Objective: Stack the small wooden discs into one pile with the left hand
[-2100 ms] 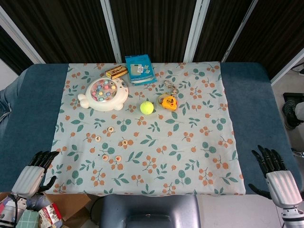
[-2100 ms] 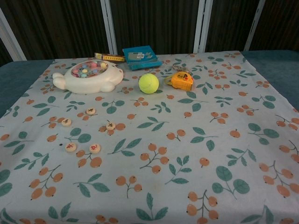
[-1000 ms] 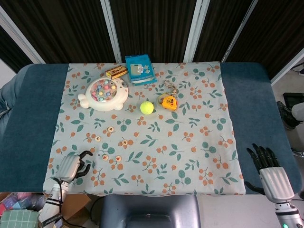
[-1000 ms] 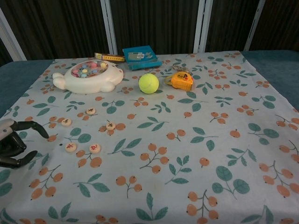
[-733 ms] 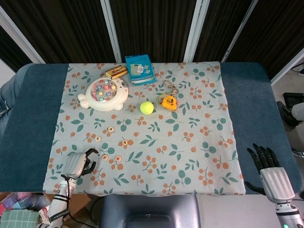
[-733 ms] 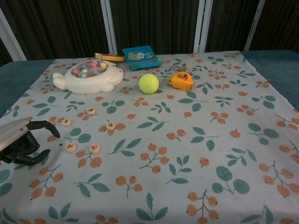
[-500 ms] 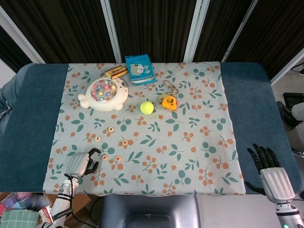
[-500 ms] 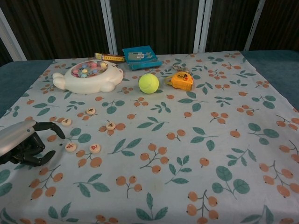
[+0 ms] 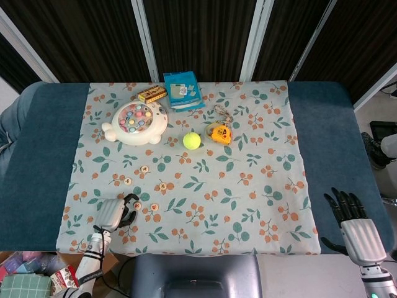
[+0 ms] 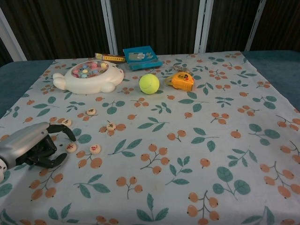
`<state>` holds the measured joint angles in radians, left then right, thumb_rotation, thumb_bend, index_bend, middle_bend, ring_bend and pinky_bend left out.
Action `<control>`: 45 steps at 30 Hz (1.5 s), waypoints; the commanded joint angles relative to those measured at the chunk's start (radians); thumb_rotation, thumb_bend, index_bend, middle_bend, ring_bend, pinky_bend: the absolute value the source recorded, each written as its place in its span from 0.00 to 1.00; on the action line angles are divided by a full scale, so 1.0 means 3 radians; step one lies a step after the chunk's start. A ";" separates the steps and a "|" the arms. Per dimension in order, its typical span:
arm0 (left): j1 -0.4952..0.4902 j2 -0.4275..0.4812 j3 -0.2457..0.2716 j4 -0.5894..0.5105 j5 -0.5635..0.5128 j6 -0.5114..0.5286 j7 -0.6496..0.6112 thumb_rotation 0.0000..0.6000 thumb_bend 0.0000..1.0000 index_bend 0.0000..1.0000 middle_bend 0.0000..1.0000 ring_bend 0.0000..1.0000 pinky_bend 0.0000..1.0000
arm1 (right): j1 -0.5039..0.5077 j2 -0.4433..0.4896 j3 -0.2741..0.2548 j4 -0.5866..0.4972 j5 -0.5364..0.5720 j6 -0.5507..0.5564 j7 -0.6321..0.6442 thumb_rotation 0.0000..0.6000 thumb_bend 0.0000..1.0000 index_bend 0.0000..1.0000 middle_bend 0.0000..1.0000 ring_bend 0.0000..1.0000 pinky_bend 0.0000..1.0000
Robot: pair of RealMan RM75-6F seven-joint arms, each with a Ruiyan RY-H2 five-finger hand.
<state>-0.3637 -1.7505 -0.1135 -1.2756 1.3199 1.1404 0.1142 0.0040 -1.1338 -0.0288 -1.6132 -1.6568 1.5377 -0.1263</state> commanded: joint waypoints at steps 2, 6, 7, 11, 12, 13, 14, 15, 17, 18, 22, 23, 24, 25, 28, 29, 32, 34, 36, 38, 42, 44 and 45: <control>-0.0009 -0.0013 0.0000 0.0014 -0.0008 0.0007 0.0006 1.00 0.43 0.37 1.00 1.00 1.00 | -0.0002 0.0003 0.0000 0.0000 0.0000 0.0006 0.0007 1.00 0.20 0.00 0.00 0.00 0.04; -0.0018 -0.0018 0.0015 0.0006 -0.0002 0.0008 -0.0001 1.00 0.43 0.39 1.00 1.00 1.00 | -0.0002 0.0003 0.0001 0.0002 0.0003 0.0005 0.0010 1.00 0.20 0.00 0.00 0.00 0.04; -0.0021 -0.0020 0.0017 0.0007 -0.0001 0.0009 0.0002 1.00 0.43 0.39 1.00 1.00 1.00 | -0.0001 0.0004 0.0000 0.0001 0.0003 0.0003 0.0009 1.00 0.21 0.00 0.00 0.00 0.04; -0.0032 -0.0031 0.0025 0.0015 -0.0008 0.0003 0.0016 1.00 0.43 0.40 1.00 1.00 1.00 | -0.0003 0.0006 0.0002 0.0000 0.0005 0.0008 0.0013 1.00 0.21 0.00 0.00 0.00 0.04; -0.0033 -0.0035 0.0024 0.0017 -0.0011 0.0006 0.0015 1.00 0.43 0.40 1.00 1.00 1.00 | -0.0004 0.0006 0.0001 0.0000 0.0006 0.0009 0.0014 1.00 0.20 0.00 0.00 0.00 0.04; -0.0033 -0.0039 0.0024 0.0019 -0.0012 0.0010 0.0011 1.00 0.43 0.41 1.00 1.00 1.00 | -0.0004 0.0007 0.0000 0.0000 0.0006 0.0008 0.0014 1.00 0.20 0.00 0.00 0.00 0.04; -0.0033 -0.0043 0.0023 0.0024 -0.0012 0.0015 0.0009 1.00 0.43 0.41 1.00 1.00 1.00 | -0.0004 0.0008 -0.0001 0.0001 0.0004 0.0007 0.0014 1.00 0.20 0.00 0.00 0.00 0.04; -0.0035 -0.0047 0.0025 0.0030 -0.0012 0.0017 0.0007 1.00 0.43 0.42 1.00 1.00 1.00 | -0.0004 0.0008 -0.0003 0.0002 0.0001 0.0008 0.0015 1.00 0.20 0.00 0.00 0.00 0.04; -0.0040 -0.0046 0.0029 0.0034 -0.0009 0.0013 0.0006 1.00 0.43 0.44 1.00 1.00 1.00 | -0.0005 0.0007 -0.0003 0.0001 -0.0001 0.0010 0.0014 1.00 0.20 0.00 0.00 0.00 0.04; -0.0044 -0.0040 0.0034 0.0029 -0.0013 0.0000 0.0001 1.00 0.43 0.44 1.00 1.00 1.00 | -0.0005 0.0007 -0.0002 0.0001 0.0000 0.0012 0.0013 1.00 0.20 0.00 0.00 0.00 0.04; -0.0048 -0.0046 0.0029 0.0028 -0.0009 0.0017 -0.0022 1.00 0.43 0.47 1.00 1.00 1.00 | -0.0008 0.0008 -0.0004 0.0001 -0.0001 0.0015 0.0015 1.00 0.20 0.00 0.00 0.00 0.04; -0.0050 -0.0047 0.0027 0.0029 -0.0006 0.0019 -0.0032 1.00 0.43 0.48 1.00 1.00 1.00 | -0.0008 0.0008 -0.0004 0.0001 -0.0002 0.0017 0.0015 1.00 0.20 0.00 0.00 0.00 0.04; -0.0053 -0.0045 0.0023 0.0031 -0.0003 0.0026 -0.0037 1.00 0.43 0.49 1.00 1.00 1.00 | -0.0009 0.0008 -0.0005 0.0002 -0.0003 0.0018 0.0014 1.00 0.20 0.00 0.00 0.00 0.04; -0.0057 -0.0042 0.0015 0.0031 0.0000 0.0033 -0.0041 1.00 0.42 0.50 1.00 1.00 1.00 | -0.0009 0.0008 -0.0006 0.0002 -0.0003 0.0017 0.0014 1.00 0.20 0.00 0.00 0.00 0.04; -0.0076 -0.0013 -0.0056 0.0019 -0.0018 0.0067 -0.0069 1.00 0.42 0.51 1.00 1.00 1.00 | -0.0011 0.0012 -0.0005 0.0002 -0.0002 0.0020 0.0021 1.00 0.20 0.00 0.00 0.00 0.04; -0.0087 0.0007 -0.0094 0.0019 -0.0031 0.0077 -0.0073 1.00 0.42 0.51 1.00 1.00 1.00 | -0.0011 0.0013 -0.0005 0.0002 -0.0002 0.0021 0.0025 1.00 0.20 0.00 0.00 0.00 0.04; -0.0127 0.0071 -0.0212 0.0019 -0.0092 0.0086 -0.0084 1.00 0.42 0.50 1.00 1.00 1.00 | -0.0014 0.0012 -0.0003 0.0007 0.0002 0.0027 0.0027 1.00 0.20 0.00 0.00 0.00 0.04; -0.0164 0.0112 -0.0300 0.0027 -0.0157 0.0064 -0.0096 1.00 0.42 0.50 1.00 1.00 1.00 | -0.0013 0.0010 -0.0003 0.0007 0.0003 0.0023 0.0021 1.00 0.20 0.00 0.00 0.00 0.04; -0.0209 0.0145 -0.0376 0.0038 -0.0240 0.0002 -0.0105 1.00 0.42 0.50 1.00 1.00 1.00 | -0.0011 0.0002 -0.0001 0.0007 0.0007 0.0017 0.0002 1.00 0.20 0.00 0.00 0.00 0.04; -0.0255 0.0148 -0.0437 0.0072 -0.0314 -0.0053 -0.0093 1.00 0.42 0.50 1.00 1.00 1.00 | -0.0009 -0.0006 -0.0002 0.0004 0.0010 0.0007 -0.0016 1.00 0.20 0.00 0.00 0.00 0.04; -0.0365 0.0080 -0.0533 0.0214 -0.0483 -0.0175 -0.0020 1.00 0.42 0.49 1.00 1.00 1.00 | -0.0003 -0.0018 0.0000 -0.0003 0.0018 -0.0010 -0.0051 1.00 0.20 0.00 0.00 0.00 0.04; -0.0404 0.0030 -0.0574 0.0280 -0.0545 -0.0195 -0.0006 1.00 0.42 0.49 1.00 1.00 1.00 | -0.0002 -0.0020 0.0003 -0.0004 0.0022 -0.0010 -0.0056 1.00 0.20 0.00 0.00 0.00 0.04; -0.0425 -0.0004 -0.0594 0.0324 -0.0570 -0.0193 -0.0005 1.00 0.42 0.49 1.00 1.00 1.00 | -0.0002 -0.0020 0.0006 -0.0005 0.0027 -0.0010 -0.0055 1.00 0.20 0.00 0.00 0.00 0.04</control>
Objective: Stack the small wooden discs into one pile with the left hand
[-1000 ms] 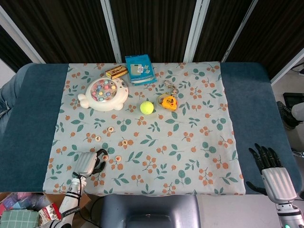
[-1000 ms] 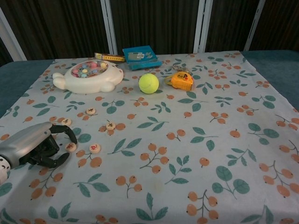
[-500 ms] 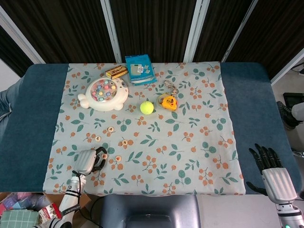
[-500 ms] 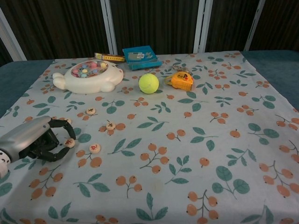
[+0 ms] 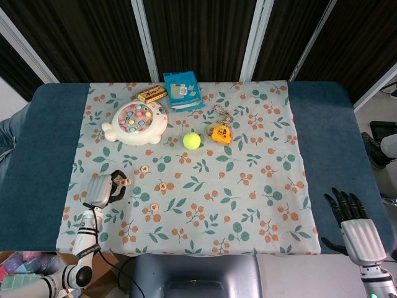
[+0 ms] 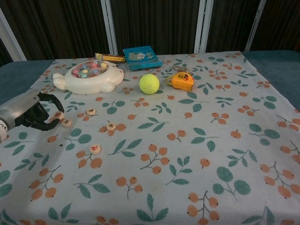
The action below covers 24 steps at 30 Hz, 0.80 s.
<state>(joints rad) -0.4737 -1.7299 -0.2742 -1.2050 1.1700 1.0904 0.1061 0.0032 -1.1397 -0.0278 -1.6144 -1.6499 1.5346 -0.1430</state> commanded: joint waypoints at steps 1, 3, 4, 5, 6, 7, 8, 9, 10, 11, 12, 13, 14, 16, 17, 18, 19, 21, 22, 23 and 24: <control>-0.0074 -0.0096 -0.0066 0.0125 -0.0084 -0.0028 0.0030 1.00 0.42 0.49 1.00 1.00 1.00 | 0.0000 0.0000 0.0006 0.0000 0.0009 0.0001 0.0004 1.00 0.21 0.00 0.00 0.00 0.04; -0.0110 -0.0143 -0.0080 0.0209 -0.0124 -0.0042 0.0066 1.00 0.42 0.49 1.00 1.00 1.00 | 0.0000 0.0005 0.0011 -0.0001 0.0018 0.0002 0.0014 1.00 0.20 0.00 0.00 0.00 0.04; -0.0123 -0.0157 -0.0083 0.0238 -0.0142 -0.0056 0.0078 1.00 0.42 0.49 1.00 1.00 1.00 | 0.0000 0.0008 0.0012 -0.0002 0.0020 0.0005 0.0019 1.00 0.20 0.00 0.00 0.00 0.04; -0.0133 -0.0167 -0.0085 0.0260 -0.0163 -0.0072 0.0088 1.00 0.42 0.49 1.00 1.00 1.00 | -0.0001 0.0010 0.0014 -0.0002 0.0022 0.0008 0.0024 1.00 0.20 0.00 0.00 0.00 0.04; -0.0144 -0.0178 -0.0087 0.0281 -0.0185 -0.0087 0.0100 1.00 0.42 0.49 1.00 1.00 1.00 | -0.0002 0.0012 0.0017 -0.0001 0.0025 0.0013 0.0030 1.00 0.20 0.00 0.00 0.00 0.04; -0.0150 -0.0184 -0.0084 0.0291 -0.0197 -0.0096 0.0106 1.00 0.42 0.49 1.00 1.00 1.00 | -0.0003 0.0013 0.0018 -0.0001 0.0028 0.0012 0.0033 1.00 0.20 0.00 0.00 0.00 0.04; -0.0158 -0.0191 -0.0080 0.0300 -0.0211 -0.0109 0.0115 1.00 0.42 0.49 1.00 1.00 1.00 | -0.0002 0.0014 0.0018 0.0000 0.0029 0.0011 0.0035 1.00 0.20 0.00 0.00 0.00 0.04; -0.0164 -0.0195 -0.0075 0.0306 -0.0219 -0.0116 0.0128 1.00 0.42 0.49 1.00 1.00 1.00 | -0.0001 0.0015 0.0018 0.0001 0.0030 0.0008 0.0034 1.00 0.20 0.00 0.00 0.00 0.04; -0.0170 -0.0199 -0.0070 0.0311 -0.0224 -0.0119 0.0140 1.00 0.42 0.49 1.00 1.00 1.00 | -0.0001 0.0015 0.0017 0.0000 0.0030 0.0006 0.0033 1.00 0.20 0.00 0.00 0.00 0.04; -0.0176 -0.0206 -0.0067 0.0315 -0.0233 -0.0119 0.0149 1.00 0.42 0.49 1.00 1.00 1.00 | 0.0000 0.0015 0.0016 -0.0002 0.0030 0.0005 0.0032 1.00 0.20 0.00 0.00 0.00 0.04; -0.0180 -0.0212 -0.0065 0.0319 -0.0236 -0.0115 0.0157 1.00 0.42 0.49 1.00 1.00 1.00 | -0.0001 0.0015 0.0016 -0.0002 0.0030 0.0006 0.0031 1.00 0.20 0.00 0.00 0.00 0.04; -0.0188 -0.0217 -0.0062 0.0325 -0.0240 -0.0115 0.0167 1.00 0.42 0.49 1.00 1.00 1.00 | -0.0002 0.0015 0.0017 -0.0002 0.0029 0.0010 0.0033 1.00 0.20 0.00 0.00 0.00 0.04; -0.0193 -0.0219 -0.0059 0.0328 -0.0246 -0.0118 0.0176 1.00 0.42 0.49 1.00 1.00 1.00 | -0.0002 0.0015 0.0018 -0.0003 0.0030 0.0011 0.0034 1.00 0.20 0.00 0.00 0.00 0.04; -0.0201 -0.0220 -0.0058 0.0325 -0.0260 -0.0124 0.0189 1.00 0.42 0.48 1.00 1.00 1.00 | -0.0003 0.0016 0.0019 -0.0003 0.0034 0.0011 0.0036 1.00 0.20 0.00 0.00 0.00 0.04; -0.0202 -0.0218 -0.0054 0.0323 -0.0265 -0.0124 0.0198 1.00 0.42 0.48 1.00 1.00 1.00 | -0.0002 0.0017 0.0020 -0.0003 0.0036 0.0010 0.0039 1.00 0.20 0.00 0.00 0.00 0.04; -0.0205 -0.0217 -0.0048 0.0322 -0.0270 -0.0126 0.0209 1.00 0.42 0.48 1.00 1.00 1.00 | -0.0001 0.0017 0.0022 -0.0002 0.0038 0.0008 0.0040 1.00 0.20 0.00 0.00 0.00 0.04; -0.0206 -0.0215 -0.0042 0.0320 -0.0276 -0.0132 0.0216 1.00 0.42 0.48 1.00 1.00 1.00 | 0.0000 0.0017 0.0023 -0.0002 0.0040 0.0006 0.0040 1.00 0.20 0.00 0.00 0.00 0.04; -0.0209 -0.0206 -0.0030 0.0315 -0.0298 -0.0151 0.0240 1.00 0.42 0.47 1.00 1.00 1.00 | 0.0002 0.0019 0.0021 -0.0003 0.0039 0.0003 0.0041 1.00 0.20 0.00 0.00 0.00 0.04; -0.0210 -0.0203 -0.0028 0.0312 -0.0303 -0.0153 0.0245 1.00 0.42 0.47 1.00 1.00 1.00 | 0.0001 0.0020 0.0022 -0.0004 0.0040 0.0004 0.0042 1.00 0.20 0.00 0.00 0.00 0.04; -0.0210 -0.0202 -0.0027 0.0307 -0.0307 -0.0151 0.0243 1.00 0.42 0.47 1.00 1.00 1.00 | 0.0001 0.0020 0.0023 -0.0003 0.0041 0.0006 0.0042 1.00 0.20 0.00 0.00 0.00 0.04; -0.0210 -0.0201 -0.0024 0.0304 -0.0309 -0.0148 0.0242 1.00 0.42 0.47 1.00 1.00 1.00 | 0.0001 0.0019 0.0024 -0.0003 0.0042 0.0006 0.0041 1.00 0.20 0.00 0.00 0.00 0.04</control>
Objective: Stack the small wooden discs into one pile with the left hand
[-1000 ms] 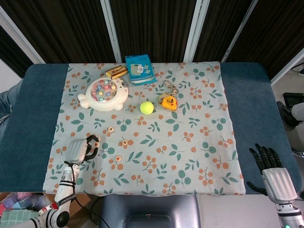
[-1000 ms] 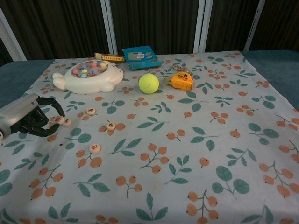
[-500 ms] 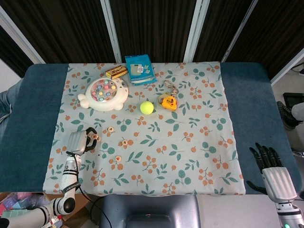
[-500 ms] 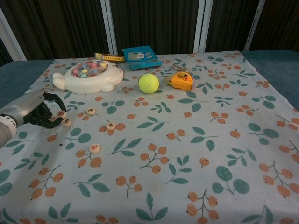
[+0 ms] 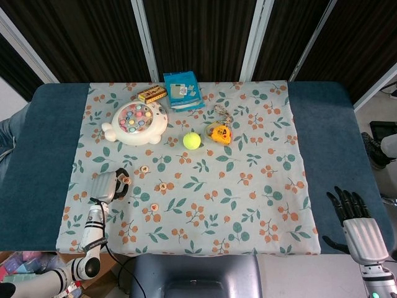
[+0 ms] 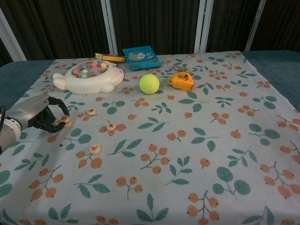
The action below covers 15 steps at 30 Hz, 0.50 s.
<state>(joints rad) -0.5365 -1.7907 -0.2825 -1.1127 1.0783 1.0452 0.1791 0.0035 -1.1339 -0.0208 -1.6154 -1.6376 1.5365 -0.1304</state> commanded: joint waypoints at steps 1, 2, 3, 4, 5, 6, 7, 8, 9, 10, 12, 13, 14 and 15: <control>-0.0002 0.0003 0.0006 -0.0007 -0.0002 0.0004 -0.0002 1.00 0.42 0.46 1.00 1.00 1.00 | -0.0001 -0.0001 0.0000 0.0000 0.0001 0.0000 -0.0001 1.00 0.20 0.00 0.00 0.00 0.04; -0.0005 0.0002 0.0008 -0.0005 -0.0002 0.0008 0.0000 1.00 0.42 0.46 1.00 1.00 1.00 | -0.0001 -0.0001 -0.0001 0.0000 0.0000 0.0000 -0.0002 1.00 0.20 0.00 0.00 0.00 0.04; -0.0010 0.0000 0.0007 -0.0003 -0.0006 0.0010 0.0006 1.00 0.42 0.46 1.00 1.00 1.00 | -0.0001 0.0000 -0.0002 0.0000 -0.0001 0.0000 -0.0003 1.00 0.20 0.00 0.00 0.00 0.04; -0.0013 -0.0001 0.0007 -0.0003 -0.0010 0.0008 0.0007 1.00 0.42 0.46 1.00 1.00 1.00 | -0.0001 0.0000 -0.0002 0.0000 -0.0002 0.0001 -0.0002 1.00 0.20 0.00 0.00 0.00 0.04; -0.0016 0.0000 0.0005 -0.0007 -0.0013 0.0006 0.0003 1.00 0.42 0.45 1.00 1.00 1.00 | -0.0001 -0.0001 -0.0001 0.0001 -0.0002 0.0003 0.0000 1.00 0.20 0.00 0.00 0.00 0.04; -0.0019 0.0001 0.0006 -0.0013 -0.0014 0.0006 0.0002 1.00 0.42 0.45 1.00 1.00 1.00 | -0.0002 -0.0002 0.0000 0.0002 0.0000 0.0003 0.0001 1.00 0.20 0.00 0.00 0.00 0.04; -0.0022 0.0002 0.0009 -0.0015 -0.0014 0.0008 0.0009 1.00 0.42 0.45 1.00 1.00 1.00 | -0.0002 -0.0001 0.0001 0.0002 0.0002 0.0003 0.0002 1.00 0.20 0.00 0.00 0.00 0.04; -0.0024 0.0002 0.0012 -0.0017 -0.0012 0.0012 0.0012 1.00 0.42 0.45 1.00 1.00 1.00 | -0.0001 -0.0001 0.0001 0.0002 0.0004 0.0002 0.0002 1.00 0.20 0.00 0.00 0.00 0.04; -0.0027 0.0000 0.0015 -0.0018 -0.0015 0.0013 0.0019 1.00 0.42 0.45 1.00 1.00 1.00 | 0.0000 -0.0001 0.0002 0.0003 0.0004 0.0001 0.0002 1.00 0.20 0.00 0.00 0.00 0.04; -0.0030 0.0000 0.0016 -0.0018 -0.0021 0.0010 0.0026 1.00 0.42 0.45 1.00 1.00 1.00 | 0.0000 -0.0002 0.0002 0.0004 0.0002 0.0000 0.0001 1.00 0.20 0.00 0.00 0.00 0.04; -0.0035 0.0002 0.0017 -0.0017 -0.0034 0.0004 0.0036 1.00 0.42 0.45 1.00 1.00 1.00 | -0.0001 -0.0001 0.0000 0.0004 -0.0003 0.0005 0.0003 1.00 0.20 0.00 0.00 0.00 0.04; -0.0035 0.0004 0.0018 -0.0019 -0.0042 -0.0002 0.0040 1.00 0.42 0.44 1.00 1.00 1.00 | -0.0002 -0.0001 0.0000 0.0005 -0.0002 0.0007 0.0004 1.00 0.20 0.00 0.00 0.00 0.04; -0.0035 0.0006 0.0019 -0.0019 -0.0048 -0.0003 0.0042 1.00 0.42 0.44 1.00 1.00 1.00 | -0.0003 -0.0001 0.0001 0.0005 0.0000 0.0009 0.0005 1.00 0.20 0.00 0.00 0.00 0.04; -0.0037 0.0004 0.0021 -0.0013 -0.0051 -0.0001 0.0046 1.00 0.42 0.44 1.00 1.00 1.00 | -0.0002 0.0000 0.0001 0.0003 0.0004 0.0005 0.0006 1.00 0.20 0.00 0.00 0.00 0.04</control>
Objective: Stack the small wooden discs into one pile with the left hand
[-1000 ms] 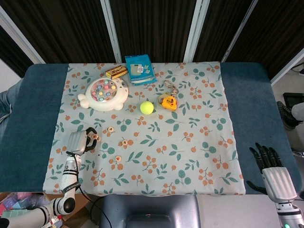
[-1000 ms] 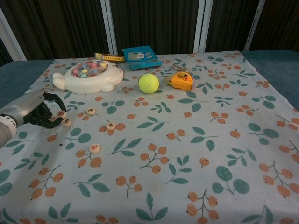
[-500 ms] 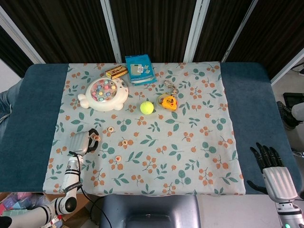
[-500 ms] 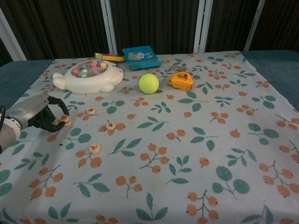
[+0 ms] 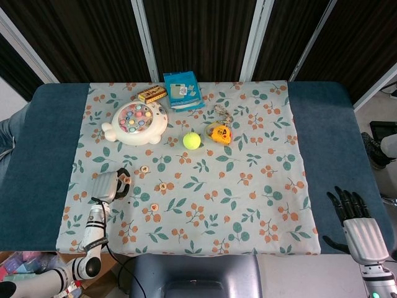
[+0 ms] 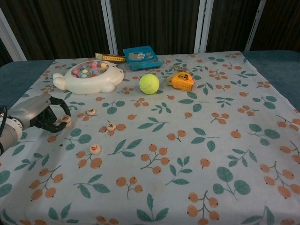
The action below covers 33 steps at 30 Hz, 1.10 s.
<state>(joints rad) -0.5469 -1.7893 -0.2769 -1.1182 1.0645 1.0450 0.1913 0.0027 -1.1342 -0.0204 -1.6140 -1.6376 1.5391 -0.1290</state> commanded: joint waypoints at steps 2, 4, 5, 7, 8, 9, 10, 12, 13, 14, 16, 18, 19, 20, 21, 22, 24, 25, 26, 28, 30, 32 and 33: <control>-0.0005 0.0001 0.0006 0.0012 -0.0012 -0.0010 0.0004 1.00 0.42 0.43 1.00 1.00 1.00 | 0.0001 0.0003 -0.0002 -0.0003 0.0004 -0.0007 0.0000 1.00 0.20 0.00 0.00 0.00 0.04; -0.0007 0.0010 0.0015 0.0011 -0.0011 -0.0021 -0.0001 1.00 0.43 0.42 1.00 1.00 1.00 | -0.0001 0.0004 -0.0001 -0.0004 0.0002 -0.0002 0.0002 1.00 0.20 0.00 0.00 0.00 0.04; -0.0007 0.0017 0.0022 0.0008 -0.0011 -0.0031 -0.0003 1.00 0.43 0.41 1.00 1.00 1.00 | -0.0002 0.0004 0.0000 -0.0004 0.0003 0.0001 0.0003 1.00 0.20 0.00 0.00 0.00 0.04; -0.0008 0.0021 0.0027 0.0007 -0.0007 -0.0029 -0.0009 1.00 0.43 0.39 1.00 1.00 1.00 | -0.0002 0.0005 0.0000 -0.0005 0.0007 -0.0001 0.0003 1.00 0.20 0.00 0.00 0.00 0.04; -0.0009 0.0025 0.0031 0.0005 -0.0006 -0.0035 -0.0013 1.00 0.43 0.38 1.00 1.00 1.00 | -0.0002 0.0006 -0.0001 -0.0006 0.0006 -0.0003 0.0002 1.00 0.20 0.00 0.00 0.00 0.04; -0.0010 0.0030 0.0035 0.0000 -0.0007 -0.0045 -0.0021 1.00 0.43 0.38 1.00 1.00 1.00 | -0.0002 0.0007 -0.0001 -0.0006 0.0005 -0.0002 0.0003 1.00 0.20 0.00 0.00 0.00 0.04; -0.0011 0.0035 0.0039 -0.0004 -0.0004 -0.0048 -0.0024 1.00 0.43 0.38 1.00 1.00 1.00 | -0.0003 0.0006 0.0000 -0.0006 0.0004 0.0002 0.0004 1.00 0.20 0.00 0.00 0.00 0.04; -0.0013 0.0038 0.0043 -0.0010 -0.0001 -0.0047 -0.0026 1.00 0.42 0.37 1.00 1.00 1.00 | -0.0005 0.0007 0.0002 -0.0006 0.0007 0.0006 0.0007 1.00 0.20 0.00 0.00 0.00 0.04; -0.0015 0.0039 0.0044 -0.0012 0.0001 -0.0043 -0.0025 1.00 0.42 0.37 1.00 1.00 1.00 | -0.0005 0.0007 0.0002 -0.0005 0.0008 0.0006 0.0009 1.00 0.20 0.00 0.00 0.00 0.04; -0.0016 0.0040 0.0041 -0.0021 0.0006 -0.0031 -0.0027 1.00 0.42 0.36 1.00 1.00 1.00 | -0.0006 0.0008 0.0001 -0.0006 0.0008 0.0006 0.0011 1.00 0.20 0.00 0.00 0.00 0.04; -0.0018 0.0045 0.0030 -0.0048 0.0030 0.0003 -0.0053 1.00 0.42 0.36 1.00 1.00 1.00 | -0.0007 0.0010 0.0000 -0.0006 0.0003 0.0010 0.0015 1.00 0.20 0.00 0.00 0.00 0.04; -0.0021 0.0055 0.0013 -0.0100 0.0070 0.0059 -0.0087 1.00 0.42 0.36 1.00 1.00 1.00 | -0.0008 0.0010 -0.0001 -0.0004 0.0000 0.0012 0.0016 1.00 0.20 0.00 0.00 0.00 0.04; -0.0024 0.0057 0.0005 -0.0122 0.0079 0.0078 -0.0092 1.00 0.42 0.36 1.00 1.00 1.00 | -0.0007 0.0010 -0.0002 -0.0004 -0.0002 0.0010 0.0015 1.00 0.20 0.00 0.00 0.00 0.04; -0.0032 0.0056 -0.0009 -0.0144 0.0084 0.0099 -0.0087 1.00 0.42 0.36 1.00 1.00 1.00 | -0.0005 0.0009 -0.0003 -0.0003 -0.0002 0.0006 0.0013 1.00 0.20 0.00 0.00 0.00 0.04; -0.0051 0.0050 -0.0033 -0.0171 0.0080 0.0118 -0.0062 1.00 0.42 0.36 1.00 1.00 1.00 | -0.0003 0.0008 -0.0005 -0.0003 -0.0003 0.0000 0.0010 1.00 0.20 0.00 0.00 0.00 0.04; -0.0069 0.0041 -0.0051 -0.0186 0.0067 0.0125 -0.0031 1.00 0.42 0.36 1.00 1.00 1.00 | -0.0002 0.0009 -0.0006 -0.0003 -0.0005 -0.0003 0.0009 1.00 0.20 0.00 0.00 0.00 0.04; -0.0138 0.0004 -0.0116 -0.0207 -0.0001 0.0122 0.0094 1.00 0.42 0.36 1.00 1.00 1.00 | 0.0000 0.0010 -0.0007 -0.0004 -0.0007 -0.0004 0.0010 1.00 0.20 0.00 0.00 0.00 0.04; -0.0174 -0.0018 -0.0147 -0.0206 -0.0043 0.0117 0.0166 1.00 0.41 0.36 1.00 1.00 1.00 | 0.0000 0.0010 -0.0007 -0.0004 -0.0007 -0.0004 0.0013 1.00 0.20 0.00 0.00 0.00 0.04; -0.0213 -0.0041 -0.0176 -0.0208 -0.0090 0.0105 0.0244 1.00 0.41 0.36 1.00 1.00 1.00 | 0.0000 0.0012 -0.0007 -0.0005 -0.0008 -0.0003 0.0018 1.00 0.20 0.00 0.00 0.00 0.04; -0.0306 -0.0095 -0.0240 -0.0205 -0.0218 0.0082 0.0456 1.00 0.41 0.36 1.00 1.00 1.00 | -0.0001 0.0018 -0.0007 -0.0004 -0.0009 -0.0002 0.0031 1.00 0.20 0.00 0.00 0.00 0.04; -0.0396 -0.0158 -0.0288 -0.0191 -0.0350 0.0079 0.0689 1.00 0.41 0.36 1.00 1.00 1.00 | -0.0001 0.0028 -0.0006 -0.0002 -0.0008 0.0003 0.0051 1.00 0.20 0.00 0.00 0.00 0.04; -0.0463 -0.0212 -0.0321 -0.0185 -0.0455 0.0084 0.0858 1.00 0.41 0.36 1.00 1.00 1.00 | -0.0003 0.0036 -0.0007 0.0000 -0.0009 0.0005 0.0069 1.00 0.20 0.00 0.00 0.00 0.04; -0.0504 -0.0250 -0.0338 -0.0170 -0.0508 0.0096 0.0950 1.00 0.41 0.36 1.00 1.00 1.00 | -0.0002 0.0041 -0.0008 0.0001 -0.0011 0.0005 0.0081 1.00 0.20 0.00 0.00 0.00 0.04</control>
<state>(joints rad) -0.6578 -1.8318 -0.3540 -1.1750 0.9644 1.0728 0.4053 0.0021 -1.1225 -0.0227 -1.6138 -1.6406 1.5404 -0.1055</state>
